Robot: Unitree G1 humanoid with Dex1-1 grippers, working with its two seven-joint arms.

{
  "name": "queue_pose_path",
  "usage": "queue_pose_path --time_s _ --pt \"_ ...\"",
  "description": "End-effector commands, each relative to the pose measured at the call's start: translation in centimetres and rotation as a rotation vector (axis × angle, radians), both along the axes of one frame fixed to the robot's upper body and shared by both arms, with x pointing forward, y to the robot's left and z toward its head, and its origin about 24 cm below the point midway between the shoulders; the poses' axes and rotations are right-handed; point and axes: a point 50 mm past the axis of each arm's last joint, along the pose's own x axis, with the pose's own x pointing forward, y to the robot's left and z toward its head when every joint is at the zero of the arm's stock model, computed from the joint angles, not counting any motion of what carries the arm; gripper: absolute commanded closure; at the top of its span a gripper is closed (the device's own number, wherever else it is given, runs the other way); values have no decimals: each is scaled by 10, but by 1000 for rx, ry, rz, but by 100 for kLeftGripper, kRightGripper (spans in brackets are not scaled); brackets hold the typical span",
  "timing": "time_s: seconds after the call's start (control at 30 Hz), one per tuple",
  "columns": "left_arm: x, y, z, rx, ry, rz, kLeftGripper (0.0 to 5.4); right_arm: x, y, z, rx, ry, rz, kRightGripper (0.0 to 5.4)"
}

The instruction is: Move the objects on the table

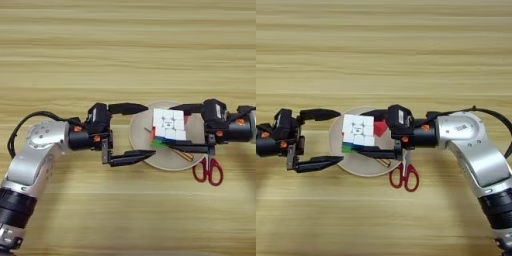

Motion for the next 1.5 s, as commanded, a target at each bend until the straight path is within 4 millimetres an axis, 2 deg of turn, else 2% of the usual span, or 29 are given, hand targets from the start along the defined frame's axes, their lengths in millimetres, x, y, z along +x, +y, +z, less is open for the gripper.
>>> queue_pose_path --time_s 0.03,1.27,1.5 --pt "1 -2 1 15 -15 -11 0 -1 2 3 5 2 10 209" --pt "0 -6 -1 26 -12 -27 0 -2 21 12 71 10 58 209" --pt "0 -6 -1 25 -14 -31 71 -3 20 13 75 12 58 209"
